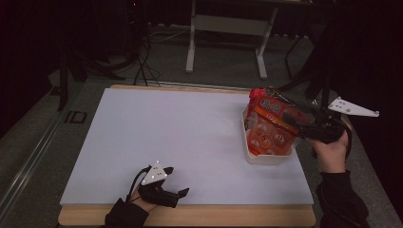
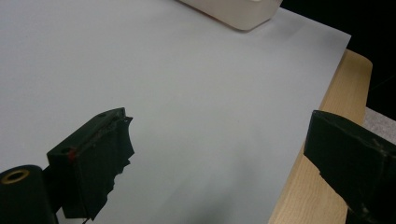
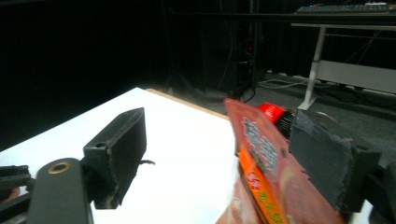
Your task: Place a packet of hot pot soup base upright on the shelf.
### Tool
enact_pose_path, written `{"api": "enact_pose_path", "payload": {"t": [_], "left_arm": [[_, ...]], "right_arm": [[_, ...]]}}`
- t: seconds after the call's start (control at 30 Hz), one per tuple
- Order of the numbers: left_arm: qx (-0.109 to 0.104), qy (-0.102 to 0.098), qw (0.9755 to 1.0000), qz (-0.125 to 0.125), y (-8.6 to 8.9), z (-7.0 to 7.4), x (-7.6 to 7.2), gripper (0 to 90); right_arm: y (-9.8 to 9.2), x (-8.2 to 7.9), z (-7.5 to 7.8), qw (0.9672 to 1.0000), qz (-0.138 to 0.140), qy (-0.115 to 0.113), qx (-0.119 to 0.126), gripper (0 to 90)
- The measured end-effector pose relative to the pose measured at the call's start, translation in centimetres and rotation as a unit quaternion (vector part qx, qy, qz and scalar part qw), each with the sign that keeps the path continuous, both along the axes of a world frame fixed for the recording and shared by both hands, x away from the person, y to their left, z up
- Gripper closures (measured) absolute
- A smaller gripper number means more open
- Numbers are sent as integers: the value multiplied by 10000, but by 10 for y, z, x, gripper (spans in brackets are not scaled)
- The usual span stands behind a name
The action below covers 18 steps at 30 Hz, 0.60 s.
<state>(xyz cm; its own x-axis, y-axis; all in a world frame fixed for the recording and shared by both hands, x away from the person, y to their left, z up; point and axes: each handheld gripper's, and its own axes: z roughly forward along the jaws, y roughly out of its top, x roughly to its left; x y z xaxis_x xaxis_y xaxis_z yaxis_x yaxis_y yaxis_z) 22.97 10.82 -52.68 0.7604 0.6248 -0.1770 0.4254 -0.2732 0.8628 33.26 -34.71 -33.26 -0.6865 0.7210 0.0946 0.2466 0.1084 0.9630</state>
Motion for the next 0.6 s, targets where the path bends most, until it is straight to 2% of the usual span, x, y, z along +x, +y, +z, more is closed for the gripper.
{"api": "enact_pose_path", "payload": {"t": [0.07, 0.27, 0.4, 0.6], "left_arm": [[-15, 7, 10000, -5, 0, 0, 0, 70], [-34, 2, 10000, -7, 0, 0, 0, 70], [-12, -22, 10000, -7, 0, 1, -1, 70], [17, -40, 10000, -19, 0, 1, -1, 70]], "right_arm": [[6, -3, 0, 9999, 116, -51, 17, 136], [22, -11, 0, 9987, 504, -70, -35, 124], [33, -14, -7, 9979, 623, -54, -147, 124], [45, -19, -21, 9965, 828, -41, -141, 138]]}}
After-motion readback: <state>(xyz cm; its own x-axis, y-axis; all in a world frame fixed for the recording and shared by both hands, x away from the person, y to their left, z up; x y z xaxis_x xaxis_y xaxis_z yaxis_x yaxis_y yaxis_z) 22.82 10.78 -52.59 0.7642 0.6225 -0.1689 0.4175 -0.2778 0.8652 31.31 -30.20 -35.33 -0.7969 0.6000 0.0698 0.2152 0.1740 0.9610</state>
